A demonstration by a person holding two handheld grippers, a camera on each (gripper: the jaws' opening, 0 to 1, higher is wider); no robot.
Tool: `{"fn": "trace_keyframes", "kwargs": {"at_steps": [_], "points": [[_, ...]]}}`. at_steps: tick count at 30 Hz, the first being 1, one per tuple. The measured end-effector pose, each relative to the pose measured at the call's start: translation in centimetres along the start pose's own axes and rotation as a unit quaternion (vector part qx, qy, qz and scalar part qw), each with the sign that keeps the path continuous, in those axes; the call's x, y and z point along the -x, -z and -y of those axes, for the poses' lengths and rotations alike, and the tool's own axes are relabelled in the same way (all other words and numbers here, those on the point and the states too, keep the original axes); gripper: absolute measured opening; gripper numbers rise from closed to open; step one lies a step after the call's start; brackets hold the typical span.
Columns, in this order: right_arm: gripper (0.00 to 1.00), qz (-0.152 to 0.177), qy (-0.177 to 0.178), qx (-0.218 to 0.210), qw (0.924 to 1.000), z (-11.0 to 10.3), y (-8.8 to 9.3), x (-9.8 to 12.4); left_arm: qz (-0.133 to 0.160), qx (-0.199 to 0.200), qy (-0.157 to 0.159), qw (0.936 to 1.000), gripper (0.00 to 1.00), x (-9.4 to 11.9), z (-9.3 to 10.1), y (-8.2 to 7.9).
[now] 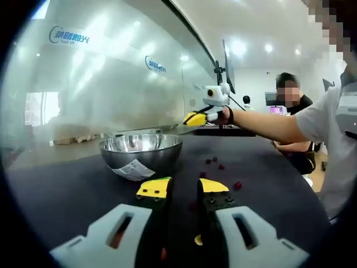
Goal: Pick candy and put bowl
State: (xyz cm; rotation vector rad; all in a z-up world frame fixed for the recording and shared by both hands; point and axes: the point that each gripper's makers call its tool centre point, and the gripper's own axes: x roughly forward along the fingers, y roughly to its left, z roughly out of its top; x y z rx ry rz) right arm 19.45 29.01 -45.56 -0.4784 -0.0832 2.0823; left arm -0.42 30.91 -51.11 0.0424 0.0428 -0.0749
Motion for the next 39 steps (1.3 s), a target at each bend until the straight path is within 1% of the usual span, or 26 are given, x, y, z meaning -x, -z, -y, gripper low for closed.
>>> {"fn": "trace_keyframes", "kwargs": {"at_steps": [2, 6, 8, 10, 12, 16, 18, 21, 22, 23, 24, 26, 27, 32, 34, 36, 39], "points": [[0.04, -0.01, -0.003, 0.001, 0.9999, 0.5, 0.0, -1.3, -0.002, 0.0, 0.002, 1.0, 0.13, -0.1, 0.1, 0.1], [0.04, -0.029, -0.018, 0.001, 0.9994, 0.9, 0.1, -3.6, -0.004, -0.001, 0.004, 1.0, 0.13, -0.2, 0.3, 0.3], [0.04, -0.032, -0.028, -0.001, 0.9991, 0.9, 0.2, -4.6, -0.004, -0.001, 0.005, 1.0, 0.13, -0.2, 0.3, 0.3], [0.04, -0.043, -0.04, 0.002, 0.9982, 0.5, 0.6, -5.5, -0.005, -0.004, 0.006, 1.0, 0.13, -0.3, 0.4, 0.4], [0.04, -0.05, -0.057, 0.002, 0.9971, -0.1, 0.9, -6.3, -0.006, -0.005, 0.009, 0.9999, 0.13, -0.3, 0.5, 0.4], [0.04, -0.072, -0.062, 0.013, 0.9954, 0.0, 2.1, -7.7, -0.004, -0.007, 0.011, 0.9999, 0.13, -0.3, 0.6, 0.3], [0.05, -0.075, -0.063, 0.016, 0.995, 0.0, 2.4, -8.4, -0.004, -0.003, 0.014, 0.9999, 0.13, -0.5, 0.8, 0.3], [0.05, -0.085, -0.068, 0.021, 0.9938, -0.1, 2.8, -8.6, -0.013, -0.011, 0.022, 0.9996, 0.13, -0.8, 1.4, 0.8], [0.06, -0.085, -0.066, 0.023, 0.9939, 0.0, 2.7, -8.6, -0.014, -0.012, 0.023, 0.9996, 0.13, -0.7, 1.4, 0.8], [0.08, -0.078, -0.066, 0.017, 0.9946, 0.1, 2.5, -8.5, -0.012, -0.012, 0.024, 0.9996, 0.13, -0.7, 1.5, 0.7], [0.1, -0.068, -0.07, 0.003, 0.9952, -0.1, 2.2, -8.4, -0.011, -0.012, 0.025, 0.9996, 0.13, -0.7, 1.5, 0.6], [0.14, -0.062, -0.067, 0.0, 0.9958, 0.2, 1.9, -8.3, -0.008, -0.012, 0.024, 0.9996, 0.13, -0.6, 1.4, 0.4], [0.14, -0.064, -0.07, -0.008, 0.9954, 0.0, 2.0, -8.2, -0.007, -0.012, 0.024, 0.9996, 0.13, -0.6, 1.4, 0.4], [0.13, -0.065, -0.072, -0.008, 0.9952, -0.2, 2.4, -7.7, -0.011, -0.013, 0.024, 0.9996, 0.13, -0.6, 1.3, 0.7], [0.13, -0.045, -0.077, -0.013, 0.9959, -0.7, 1.6, -7.2, -0.01, -0.013, 0.027, 0.9995, 0.13, -0.6, 1.4, 0.6], [0.13, -0.015, -0.085, -0.008, 0.9962, -1.8, 0.2, -6.3, -0.007, -0.01, 0.03, 0.9995, 0.13, -0.6, 1.6, 0.6], [0.13, 0.011, -0.097, -0.004, 0.9952, -3.6, -1.1, -5.0, -0.01, -0.012, 0.032, 0.9994, 0.13, -0.7, 1.6, 0.7]]}}
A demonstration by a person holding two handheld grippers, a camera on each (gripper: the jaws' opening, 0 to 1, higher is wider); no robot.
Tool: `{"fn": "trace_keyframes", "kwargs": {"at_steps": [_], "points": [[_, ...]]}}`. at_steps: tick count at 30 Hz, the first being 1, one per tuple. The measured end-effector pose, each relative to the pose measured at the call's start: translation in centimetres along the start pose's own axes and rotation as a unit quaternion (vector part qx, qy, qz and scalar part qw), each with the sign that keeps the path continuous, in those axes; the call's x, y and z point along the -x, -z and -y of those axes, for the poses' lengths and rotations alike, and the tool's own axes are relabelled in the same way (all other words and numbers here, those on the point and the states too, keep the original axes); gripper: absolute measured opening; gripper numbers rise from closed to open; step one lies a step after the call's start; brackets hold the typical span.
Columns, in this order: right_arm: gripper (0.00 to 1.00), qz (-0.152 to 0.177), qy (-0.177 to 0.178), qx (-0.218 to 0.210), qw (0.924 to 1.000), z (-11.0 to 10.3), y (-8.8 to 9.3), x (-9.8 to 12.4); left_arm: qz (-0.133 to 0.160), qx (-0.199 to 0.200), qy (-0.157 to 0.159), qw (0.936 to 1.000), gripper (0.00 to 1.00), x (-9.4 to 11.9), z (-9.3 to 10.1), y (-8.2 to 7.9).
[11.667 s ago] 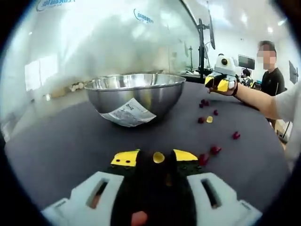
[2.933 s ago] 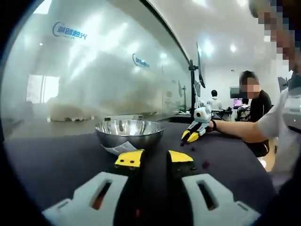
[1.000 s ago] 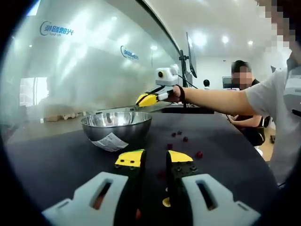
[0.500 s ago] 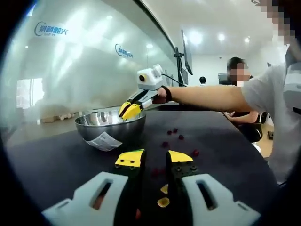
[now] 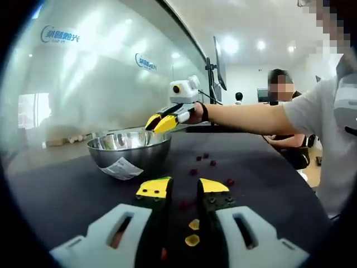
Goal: Pick candy and put bowl
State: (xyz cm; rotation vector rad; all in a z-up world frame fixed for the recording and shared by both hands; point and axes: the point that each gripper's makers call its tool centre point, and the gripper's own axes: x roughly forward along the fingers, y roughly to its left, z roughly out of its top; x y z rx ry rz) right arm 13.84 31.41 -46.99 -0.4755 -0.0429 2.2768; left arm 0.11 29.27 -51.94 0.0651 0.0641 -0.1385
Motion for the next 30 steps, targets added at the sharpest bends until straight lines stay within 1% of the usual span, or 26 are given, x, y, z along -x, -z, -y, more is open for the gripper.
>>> {"fn": "trace_keyframes", "kwargs": {"at_steps": [1, 3, 5, 7, 9, 11, 12, 14, 16, 17, 19, 20, 21, 22, 23, 24, 25, 26, 28, 30], "points": [[0.13, 0.0, -0.001, 0.0, 1.0, -0.7, 0.0, 0.4, -0.001, 0.001, 0.0, 1.0, 0.13, 0.0, 0.0, 0.0], [0.13, 0.012, -0.003, 0.011, 0.9999, -2.1, -0.1, 1.4, -0.002, 0.002, 0.0, 1.0, 0.13, 0.0, 0.0, 0.1], [0.13, 0.017, -0.002, 0.011, 0.9998, -3.9, 0.6, 2.9, -0.002, 0.004, -0.002, 1.0, 0.13, 0.1, -0.2, 0.2], [0.13, 0.023, 0.0, 0.008, 0.9997, -5.0, 1.3, 4.1, -0.002, 0.005, -0.006, 1.0, 0.13, 0.2, -0.4, 0.2], [0.13, 0.031, 0.004, -0.002, 0.9995, -6.2, 2.6, 5.5, 0.001, 0.007, -0.01, 0.9999, 0.13, 0.3, -0.6, 0.1], [0.13, 0.024, 0.017, -0.014, 0.9995, -7.3, 4.7, 6.8, 0.002, 0.01, -0.012, 0.9999, 0.13, 0.4, -0.8, 0.2], [0.13, 0.025, 0.033, -0.016, 0.999, -7.5, 5.4, 7.2, 0.0, 0.011, -0.011, 0.9999, 0.13, 0.4, -0.8, 0.3], [0.13, 0.025, 0.037, -0.02, 0.9988, -8.5, 6.7, 7.9, -0.011, 0.003, -0.012, 0.9999, 0.13, 0.4, -0.9, 0.9], [0.13, 0.027, 0.045, -0.026, 0.9983, -9.0, 7.9, 8.5, -0.015, -0.008, -0.016, 0.9997, 0.13, 0.8, -1.2, 1.1], [0.13, 0.037, 0.049, -0.043, 0.9972, -9.1, 8.4, 8.9, -0.013, -0.012, -0.019, 0.9997, 0.13, 1.1, -1.4, 0.9], [0.13, 0.067, 0.059, -0.066, 0.9938, -9.2, 9.0, 9.2, -0.019, -0.025, -0.023, 0.9992, 0.13, 1.5, -1.7, 0.9], [0.13, 0.084, 0.061, -0.081, 0.9913, -9.0, 9.2, 9.4, -0.019, -0.027, -0.019, 0.9993, 0.13, 1.7, -1.6, 1.0], [0.13, 0.086, 0.051, -0.093, 0.9907, -9.2, 9.4, 9.3, -0.021, -0.028, -0.017, 0.9992, 0.13, 1.8, -1.5, 1.1], [0.13, 0.052, 0.048, -0.068, 0.9951, -9.2, 9.9, 9.1, -0.029, -0.023, -0.015, 0.9992, 0.13, 1.9, -1.4, 1.4], [0.13, 0.065, 0.051, -0.066, 0.9944, -9.0, 9.5, 9.1, -0.037, -0.015, -0.014, 0.9991, 0.13, 2.1, -1.2, 1.8], [0.13, 0.086, 0.041, -0.087, 0.9916, -9.0, 8.9, 9.1, -0.044, -0.012, -0.014, 0.9989, 0.13, 2.2, -1.0, 2.2], [0.13, 0.082, 0.035, -0.089, 0.992, -9.1, 9.1, 9.0, -0.047, -0.012, -0.005, 0.9988, 0.13, 2.4, -0.4, 2.4], [0.13, 0.076, 0.037, -0.082, 0.993, -9.1, 9.2, 9.0, -0.051, -0.01, -0.001, 0.9986, 0.13, 2.6, 0.0, 2.5], [0.13, 0.076, 0.035, -0.082, 0.9931, -9.1, 9.2, 8.9, -0.065, -0.018, -0.005, 0.9977, 0.14, 3.1, 0.2, 3.1], [0.13, 0.071, 0.031, -0.08, 0.9937, -9.3, 9.3, 8.7, -0.074, -0.017, -0.003, 0.9971, 0.14, 3.4, 0.4, 3.6]]}}
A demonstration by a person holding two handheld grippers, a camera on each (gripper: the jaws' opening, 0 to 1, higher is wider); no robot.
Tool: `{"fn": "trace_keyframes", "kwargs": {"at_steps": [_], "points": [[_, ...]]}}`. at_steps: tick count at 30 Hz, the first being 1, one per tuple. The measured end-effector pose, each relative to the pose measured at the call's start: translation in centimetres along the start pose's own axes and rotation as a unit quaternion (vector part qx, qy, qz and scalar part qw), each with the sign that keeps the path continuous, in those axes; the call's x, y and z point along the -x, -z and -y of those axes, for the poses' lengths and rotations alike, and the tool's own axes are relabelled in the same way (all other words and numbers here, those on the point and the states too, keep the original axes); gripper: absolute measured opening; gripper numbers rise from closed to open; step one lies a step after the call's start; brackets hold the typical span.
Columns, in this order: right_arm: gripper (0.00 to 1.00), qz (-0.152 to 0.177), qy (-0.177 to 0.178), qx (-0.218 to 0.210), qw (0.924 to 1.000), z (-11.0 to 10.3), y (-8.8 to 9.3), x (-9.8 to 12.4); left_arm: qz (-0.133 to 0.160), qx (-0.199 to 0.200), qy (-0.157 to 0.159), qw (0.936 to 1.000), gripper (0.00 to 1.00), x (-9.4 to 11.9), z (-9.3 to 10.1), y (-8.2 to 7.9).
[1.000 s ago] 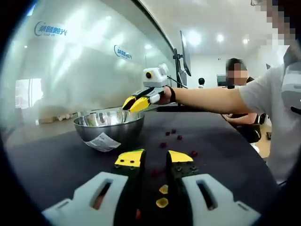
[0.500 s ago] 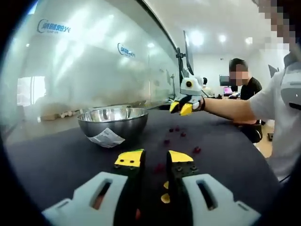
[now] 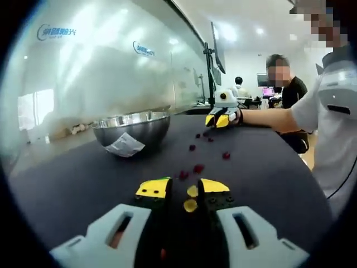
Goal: Pick candy and put bowl
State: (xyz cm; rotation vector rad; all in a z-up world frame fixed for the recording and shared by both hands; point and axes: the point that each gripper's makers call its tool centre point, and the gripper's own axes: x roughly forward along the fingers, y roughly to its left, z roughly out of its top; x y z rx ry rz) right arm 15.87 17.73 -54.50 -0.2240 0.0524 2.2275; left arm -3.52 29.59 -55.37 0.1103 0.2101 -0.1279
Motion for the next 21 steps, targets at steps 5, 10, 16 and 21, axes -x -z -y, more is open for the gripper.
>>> {"fn": "trace_keyframes", "kwargs": {"at_steps": [5, 10, 16, 21], "points": [[0.13, -0.003, 0.001, 0.0, 1.0, 0.0, 0.0, 0.0, -0.027, -0.008, -0.001, 0.9996, 0.14, -0.1, -0.1, 1.2], [0.13, 0.004, 0.011, -0.002, 0.9999, 0.4, -0.3, 0.7, -0.044, -0.02, 0.007, 0.9988, 0.12, -0.4, 0.3, 1.9], [0.13, 0.015, 0.02, -0.007, 0.9997, 1.0, -0.7, 1.1, -0.049, -0.014, 0.011, 0.9986, 0.1, -0.5, 0.5, 2.1], [0.13, 0.015, 0.02, -0.006, 0.9997, 0.9, -0.7, 1.2, -0.051, -0.018, 0.018, 0.9984, 0.04, -0.8, 0.9, 2.2]]}}
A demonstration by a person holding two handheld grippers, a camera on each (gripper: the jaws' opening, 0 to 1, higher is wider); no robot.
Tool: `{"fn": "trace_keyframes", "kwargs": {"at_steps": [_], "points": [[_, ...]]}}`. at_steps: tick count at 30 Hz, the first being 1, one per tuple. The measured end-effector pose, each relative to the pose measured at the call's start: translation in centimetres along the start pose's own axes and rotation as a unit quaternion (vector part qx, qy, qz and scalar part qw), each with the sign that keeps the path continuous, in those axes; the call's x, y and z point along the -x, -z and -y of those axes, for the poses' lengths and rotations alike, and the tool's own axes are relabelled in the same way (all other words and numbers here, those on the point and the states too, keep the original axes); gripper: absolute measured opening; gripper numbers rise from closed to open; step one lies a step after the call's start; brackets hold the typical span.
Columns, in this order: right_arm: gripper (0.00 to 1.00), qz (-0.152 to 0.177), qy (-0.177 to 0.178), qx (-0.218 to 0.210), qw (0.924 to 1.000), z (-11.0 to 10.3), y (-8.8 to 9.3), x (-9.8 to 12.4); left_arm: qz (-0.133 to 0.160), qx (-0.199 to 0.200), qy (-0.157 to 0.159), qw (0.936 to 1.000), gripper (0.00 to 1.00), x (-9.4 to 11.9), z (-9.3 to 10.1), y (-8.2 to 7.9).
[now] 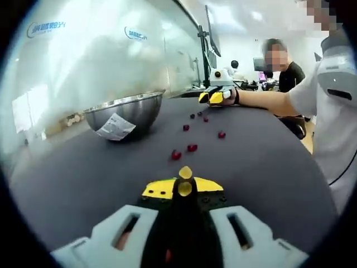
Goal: Pick candy and put bowl
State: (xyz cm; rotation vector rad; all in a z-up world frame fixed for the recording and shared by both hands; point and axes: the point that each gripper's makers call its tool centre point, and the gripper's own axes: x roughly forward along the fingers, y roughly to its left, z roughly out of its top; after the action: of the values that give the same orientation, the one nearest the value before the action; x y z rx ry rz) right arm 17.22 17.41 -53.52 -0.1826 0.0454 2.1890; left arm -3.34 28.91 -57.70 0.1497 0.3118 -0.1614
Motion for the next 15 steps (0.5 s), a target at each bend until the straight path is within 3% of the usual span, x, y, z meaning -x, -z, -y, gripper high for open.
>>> {"fn": "trace_keyframes", "kwargs": {"at_steps": [4, 7, 15], "points": [[0.13, -0.012, 0.006, 0.023, 0.9996, 0.3, 0.5, 0.5, 0.0, 0.001, 0.002, 1.0, 0.03, 0.0, 0.0, 0.0], [0.13, -0.076, 0.042, 0.039, 0.9955, 1.9, 3.1, 1.6, 0.002, 0.0, 0.002, 1.0, 0.03, 0.0, 0.0, 0.0], [0.18, -0.08, 0.043, 0.022, 0.9956, 2.7, 3.8, 1.2, 0.005, -0.007, 0.001, 1.0, 0.03, 0.0, 0.1, 0.0]]}}
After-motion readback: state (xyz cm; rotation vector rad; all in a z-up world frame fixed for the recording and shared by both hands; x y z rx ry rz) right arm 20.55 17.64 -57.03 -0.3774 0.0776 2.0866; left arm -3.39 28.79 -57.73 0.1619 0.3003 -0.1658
